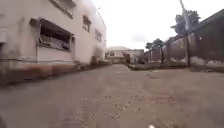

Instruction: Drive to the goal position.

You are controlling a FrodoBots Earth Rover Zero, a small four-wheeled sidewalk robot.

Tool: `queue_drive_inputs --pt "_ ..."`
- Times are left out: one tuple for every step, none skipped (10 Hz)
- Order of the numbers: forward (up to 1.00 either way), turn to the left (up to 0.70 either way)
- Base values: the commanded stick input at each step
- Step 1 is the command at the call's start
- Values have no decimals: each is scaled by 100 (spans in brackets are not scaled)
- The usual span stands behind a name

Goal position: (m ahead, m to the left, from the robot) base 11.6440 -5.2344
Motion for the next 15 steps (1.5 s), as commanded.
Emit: queue_drive_inputs --pt "70 0" --pt "70 0" --pt "70 0" --pt "70 0" --pt "70 -3" --pt "70 -12" --pt "70 6" --pt "70 14" --pt "70 12" --pt "70 11" --pt "70 10" --pt "70 10" --pt "70 8" --pt "70 8" --pt "70 8"
